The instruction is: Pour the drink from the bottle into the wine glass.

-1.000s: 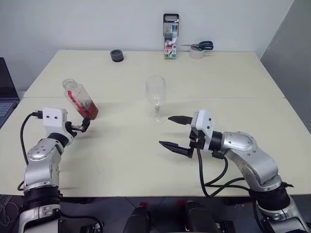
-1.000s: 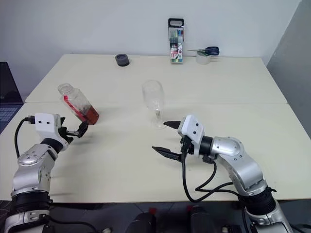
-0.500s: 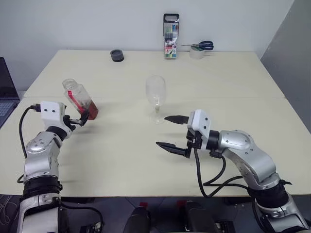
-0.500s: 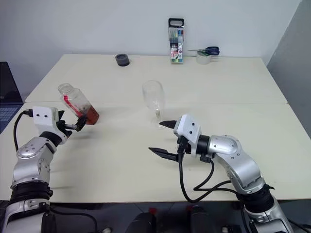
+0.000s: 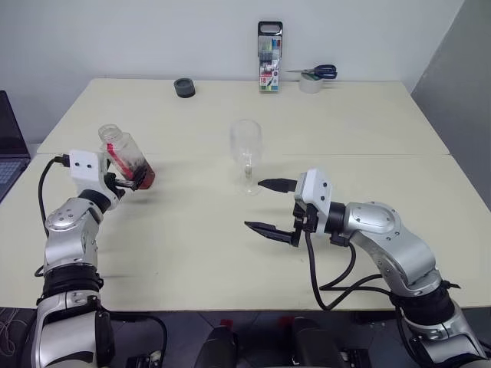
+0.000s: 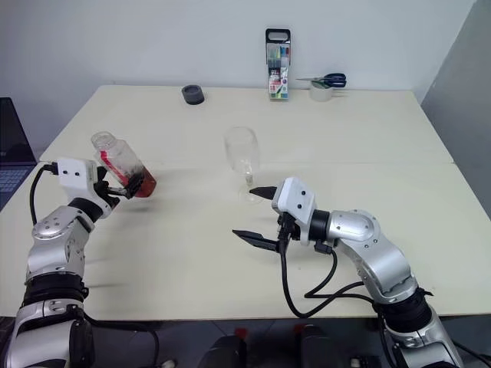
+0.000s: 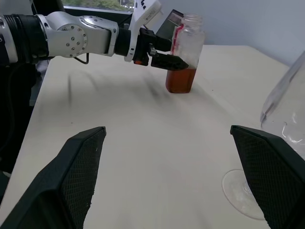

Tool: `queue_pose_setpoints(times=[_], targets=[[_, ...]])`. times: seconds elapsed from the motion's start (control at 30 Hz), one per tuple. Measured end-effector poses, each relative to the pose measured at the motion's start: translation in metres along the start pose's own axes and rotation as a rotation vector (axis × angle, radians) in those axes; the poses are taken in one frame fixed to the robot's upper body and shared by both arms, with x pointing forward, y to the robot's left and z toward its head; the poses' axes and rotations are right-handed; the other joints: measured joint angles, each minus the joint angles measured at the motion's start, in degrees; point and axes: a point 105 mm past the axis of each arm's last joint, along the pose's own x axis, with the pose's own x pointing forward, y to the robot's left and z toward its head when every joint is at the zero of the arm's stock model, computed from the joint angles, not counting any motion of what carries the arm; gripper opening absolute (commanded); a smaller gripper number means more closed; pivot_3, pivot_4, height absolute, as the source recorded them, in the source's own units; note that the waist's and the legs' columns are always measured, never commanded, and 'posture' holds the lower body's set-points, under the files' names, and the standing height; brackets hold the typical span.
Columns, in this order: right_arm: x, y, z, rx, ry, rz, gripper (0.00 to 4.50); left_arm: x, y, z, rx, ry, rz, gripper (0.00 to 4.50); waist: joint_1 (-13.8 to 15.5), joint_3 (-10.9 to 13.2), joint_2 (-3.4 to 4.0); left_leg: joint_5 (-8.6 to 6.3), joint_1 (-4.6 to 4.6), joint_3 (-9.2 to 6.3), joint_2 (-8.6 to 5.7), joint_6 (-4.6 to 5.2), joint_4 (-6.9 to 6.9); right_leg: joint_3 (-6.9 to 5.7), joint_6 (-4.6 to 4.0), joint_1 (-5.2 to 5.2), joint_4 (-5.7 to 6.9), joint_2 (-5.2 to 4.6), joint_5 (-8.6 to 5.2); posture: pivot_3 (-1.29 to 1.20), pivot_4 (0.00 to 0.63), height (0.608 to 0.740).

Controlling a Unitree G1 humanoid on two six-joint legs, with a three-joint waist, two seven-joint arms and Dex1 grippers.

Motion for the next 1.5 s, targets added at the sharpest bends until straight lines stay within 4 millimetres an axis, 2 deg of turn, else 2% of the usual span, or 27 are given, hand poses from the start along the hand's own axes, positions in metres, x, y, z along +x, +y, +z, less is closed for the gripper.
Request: queue_pose_setpoints(times=[0.1, 0.13, 0.2, 0.4, 0.47, 0.77, 0.87, 0.97, 1.07, 1.23, 1.37, 1.5], targets=[[0.001, 0.000, 0.002, -0.002, -0.011, -0.002, 4.46, 0.003, 0.000, 0.001, -0.010, -0.003, -0.006, 4.50, -0.1, 0.0, 0.00, 0.00, 0.00, 0.01, 0.00, 0.00, 0.00, 0.01, 0.00, 0.00, 0.00, 0.00, 0.00, 0.00, 0.150, 0.740], [0.002, 0.000, 0.003, -0.003, -0.016, -0.003, 4.49, 0.004, 0.000, 0.002, -0.012, -0.005, -0.010, 4.31, -0.1, 0.0, 0.00, 0.00, 0.00, 0.01, 0.00, 0.00, 0.00, 0.01, 0.00, 0.00, 0.01, 0.00, 0.00, 0.00, 0.150, 0.740], [0.003, 0.000, 0.006, -0.005, -0.027, -0.004, 4.50, 0.004, 0.000, 0.002, -0.011, -0.011, -0.011, 3.89, -0.1, 0.0, 0.00, 0.00, 0.00, 0.01, 0.00, 0.00, 0.00, 0.01, 0.00, 0.00, 0.00, 0.00, 0.00, 0.00, 0.150, 0.740], [0.005, 0.000, 0.007, -0.001, -0.038, -0.010, 4.50, 0.004, 0.000, 0.001, -0.016, -0.009, -0.014, 1.95, -0.2, 0.0, 0.00, 0.00, 0.00, -0.01, -0.01, 0.00, 0.00, 0.00, 0.00, 0.00, 0.01, 0.00, 0.00, 0.00, 0.150, 0.740], [0.005, -0.001, 0.007, -0.001, -0.039, -0.011, 4.50, 0.004, 0.000, 0.001, -0.016, -0.009, -0.014, 1.69, -0.2, 0.0, 0.00, 0.00, 0.00, 0.00, 0.00, 0.00, 0.00, 0.00, 0.00, -0.01, 0.01, 0.00, 0.00, 0.00, 0.150, 0.740], [0.005, -0.003, 0.011, -0.017, -0.055, -0.022, 4.50, 0.005, -0.003, 0.004, 0.001, -0.017, -0.018, 1.68, -0.2, 0.0, -0.01, 0.00, -0.03, -0.03, 0.00, -0.01, 0.01, -0.01, 0.00, -0.01, 0.01, 0.00, 0.00, 0.00, 0.150, 0.740], [-0.002, -0.011, 0.016, 0.007, -0.076, -0.068, 4.50, 0.011, -0.020, 0.021, 0.101, -0.052, -0.065, 1.68, 0.1, 0.0, -0.05, 0.05, -0.12, -0.10, -0.03, -0.09, 0.06, -0.05, 0.00, -0.02, 0.00, -0.03, 0.00, 0.00, 0.150, 0.740], [-0.013, -0.023, 0.026, 0.041, -0.112, -0.144, 4.50, 0.018, -0.048, 0.048, 0.254, -0.111, -0.135, 1.68, 0.6, 0.0, -0.06, 0.08, -0.13, -0.08, -0.06, -0.14, 0.06, -0.03, 0.00, -0.02, 0.00, -0.06, 0.01, 0.00, 0.150, 0.740], [-0.017, -0.028, 0.026, 0.069, -0.114, -0.187, 4.50, 0.026, -0.077, 0.074, 0.399, -0.183, -0.208, 1.68, 0.8, 0.0, -0.06, 0.07, -0.09, -0.01, -0.05, -0.11, 0.03, 0.00, 0.00, -0.02, 0.00, -0.03, 0.01, 0.00, 0.150, 0.740], [-0.020, -0.038, 0.025, 0.088, -0.119, -0.260, 4.50, 0.036, -0.113, 0.101, 0.626, -0.287, -0.297, 1.68, 0.6, 0.0, -0.06, 0.04, -0.09, 0.04, -0.03, -0.07, 0.02, 0.02, 0.00, -0.05, 0.02, 0.02, 0.01, 0.00, 0.150, 0.740], [-0.021, -0.046, 0.028, 0.085, -0.132, -0.303, 4.50, 0.039, -0.124, 0.115, 0.741, -0.358, -0.321, 1.68, 0.1, 0.0, -0.06, 0.04, -0.08, 0.08, -0.04, -0.07, 0.02, 0.05, 0.00, -0.06, 0.02, 0.01, 0.01, 0.00, 0.150, 0.740], [-0.021, -0.049, 0.031, 0.070, -0.150, -0.300, 4.50, 0.043, -0.124, 0.115, 0.853, -0.377, -0.333, 1.68, -0.2, 0.0, -0.06, 0.00, -0.09, 0.06, -0.04, 0.00, 0.00, 0.03, 0.00, -0.06, 0.02, 0.02, 0.00, 0.00, 0.150, 0.740]])
